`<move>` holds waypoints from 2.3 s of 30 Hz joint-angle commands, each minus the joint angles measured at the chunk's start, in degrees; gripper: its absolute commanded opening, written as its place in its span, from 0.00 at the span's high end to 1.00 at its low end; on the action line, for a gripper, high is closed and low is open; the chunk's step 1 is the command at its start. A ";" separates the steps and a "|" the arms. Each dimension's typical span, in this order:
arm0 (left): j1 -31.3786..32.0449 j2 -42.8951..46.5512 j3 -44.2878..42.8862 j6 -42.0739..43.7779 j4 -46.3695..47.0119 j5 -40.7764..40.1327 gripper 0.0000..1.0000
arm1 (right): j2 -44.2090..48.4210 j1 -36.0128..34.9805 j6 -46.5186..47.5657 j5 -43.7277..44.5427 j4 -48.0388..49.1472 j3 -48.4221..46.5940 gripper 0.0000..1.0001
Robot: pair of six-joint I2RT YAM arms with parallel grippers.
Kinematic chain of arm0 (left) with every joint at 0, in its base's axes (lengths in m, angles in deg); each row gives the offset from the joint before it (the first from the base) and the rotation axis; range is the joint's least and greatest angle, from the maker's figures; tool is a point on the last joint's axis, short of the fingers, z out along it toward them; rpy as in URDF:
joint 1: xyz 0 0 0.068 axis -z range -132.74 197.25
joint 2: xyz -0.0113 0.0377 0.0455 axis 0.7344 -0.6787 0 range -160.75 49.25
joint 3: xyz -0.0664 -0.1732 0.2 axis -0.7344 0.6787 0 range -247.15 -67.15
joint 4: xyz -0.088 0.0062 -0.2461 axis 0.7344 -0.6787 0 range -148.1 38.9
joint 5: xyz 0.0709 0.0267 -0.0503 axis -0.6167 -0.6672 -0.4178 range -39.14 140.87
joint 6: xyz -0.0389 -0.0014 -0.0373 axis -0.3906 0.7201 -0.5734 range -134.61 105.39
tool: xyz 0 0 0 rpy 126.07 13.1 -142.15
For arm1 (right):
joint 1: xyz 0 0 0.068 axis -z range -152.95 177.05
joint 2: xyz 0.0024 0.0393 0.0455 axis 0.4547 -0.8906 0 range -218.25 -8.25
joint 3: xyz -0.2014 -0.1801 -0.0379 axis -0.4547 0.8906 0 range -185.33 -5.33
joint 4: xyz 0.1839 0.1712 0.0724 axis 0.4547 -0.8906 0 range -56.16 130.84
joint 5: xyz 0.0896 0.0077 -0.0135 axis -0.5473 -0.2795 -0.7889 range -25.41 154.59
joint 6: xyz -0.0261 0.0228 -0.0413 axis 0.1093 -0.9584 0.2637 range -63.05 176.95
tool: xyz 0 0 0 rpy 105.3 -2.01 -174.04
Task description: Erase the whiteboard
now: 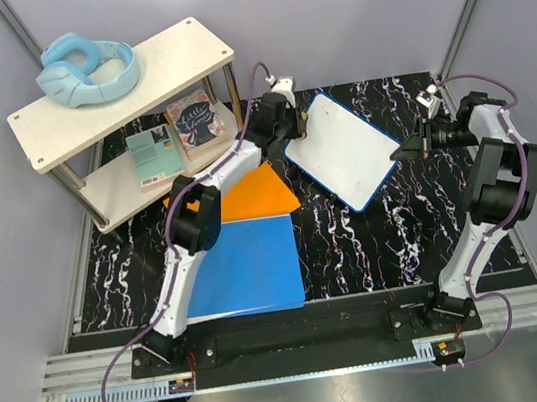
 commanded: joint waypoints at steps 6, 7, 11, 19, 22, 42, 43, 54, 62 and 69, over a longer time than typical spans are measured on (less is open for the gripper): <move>5.84 0.97 0.32 2.20 -3.25 2.61 1.00 | 1.26 -2.71 5.66 2.56 0.07 0.72 1.00; 5.84 -0.26 -3.54 2.20 -3.79 2.17 1.00 | 1.44 -2.71 5.75 2.56 0.07 0.72 1.00; 5.84 -0.89 -6.83 1.15 -0.56 -0.72 1.00 | 1.53 -2.71 5.92 2.56 0.07 0.98 1.00; 5.93 -2.90 -10.94 -1.05 12.19 -9.25 1.00 | 1.53 -2.71 6.01 2.30 -0.02 1.16 1.00; 5.84 -5.18 -14.28 0.35 15.01 -13.03 1.00 | 1.53 -2.71 6.01 2.30 0.07 1.24 1.00; 6.80 0.87 1.95 1.76 12.99 -3.37 1.00 | 1.18 -2.97 6.19 2.56 -0.46 0.89 1.00; 7.50 1.22 2.66 2.37 13.25 -3.28 1.00 | 1.26 -2.97 6.19 2.65 -0.46 0.89 1.00; 7.77 -1.23 -7.07 4.49 18.79 -9.51 1.00 | 1.17 -3.24 6.19 2.83 -0.46 0.98 1.00; 5.75 -1.33 -6.40 1.68 17.12 -12.69 1.00 | 1.09 -3.41 6.36 2.91 -0.63 0.98 1.00; 6.10 8.42 16.27 -2.89 21.77 -10.14 1.00 | 1.09 -3.50 6.45 2.92 -1.07 0.72 1.00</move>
